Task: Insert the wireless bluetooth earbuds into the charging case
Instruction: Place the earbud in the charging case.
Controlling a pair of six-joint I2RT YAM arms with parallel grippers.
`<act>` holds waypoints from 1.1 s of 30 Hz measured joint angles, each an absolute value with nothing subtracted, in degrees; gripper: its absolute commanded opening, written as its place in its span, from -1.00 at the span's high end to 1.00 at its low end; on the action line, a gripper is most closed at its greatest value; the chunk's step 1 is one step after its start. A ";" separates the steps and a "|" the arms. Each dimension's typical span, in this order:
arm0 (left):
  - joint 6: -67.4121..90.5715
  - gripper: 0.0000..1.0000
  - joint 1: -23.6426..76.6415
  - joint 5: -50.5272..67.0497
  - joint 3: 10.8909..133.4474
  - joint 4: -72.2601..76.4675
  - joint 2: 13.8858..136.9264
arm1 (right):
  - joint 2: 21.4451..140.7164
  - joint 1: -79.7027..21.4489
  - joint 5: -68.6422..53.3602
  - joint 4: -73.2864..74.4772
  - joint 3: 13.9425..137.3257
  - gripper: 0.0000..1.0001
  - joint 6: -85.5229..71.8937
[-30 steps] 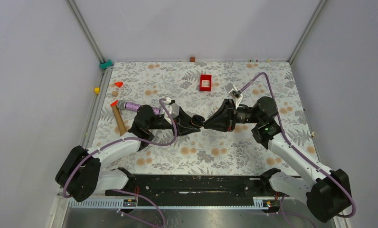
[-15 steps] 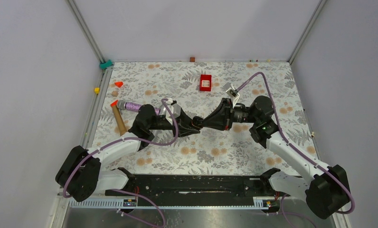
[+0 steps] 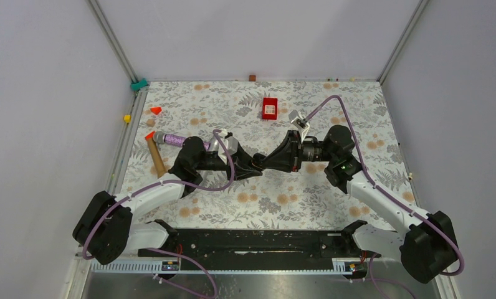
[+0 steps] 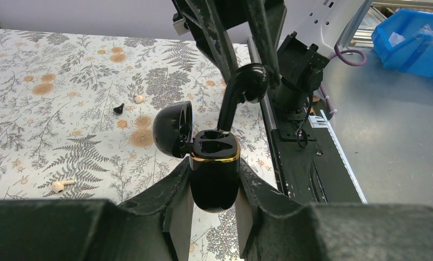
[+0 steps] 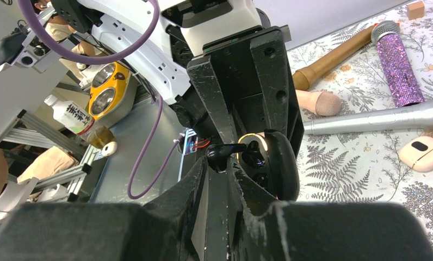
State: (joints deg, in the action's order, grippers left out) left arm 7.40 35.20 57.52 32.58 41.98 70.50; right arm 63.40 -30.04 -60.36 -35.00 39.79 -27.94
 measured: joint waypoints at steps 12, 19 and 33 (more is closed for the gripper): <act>7.03 1.00 35.57 58.98 32.86 40.38 70.50 | 63.99 -30.39 -59.05 -33.50 39.79 0.64 -26.06; 7.14 1.00 35.59 59.35 32.88 40.36 70.50 | 64.29 -30.70 -59.07 -32.80 39.79 0.63 -25.69; 7.14 1.00 35.59 59.42 32.88 40.36 70.50 | 65.12 -31.51 -59.20 -32.84 39.79 0.63 -25.71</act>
State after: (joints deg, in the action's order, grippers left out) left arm 7.14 35.59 59.42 32.88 40.36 70.50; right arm 65.12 -31.51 -59.20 -32.84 39.79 -25.71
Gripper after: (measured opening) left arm 0.293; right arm 0.224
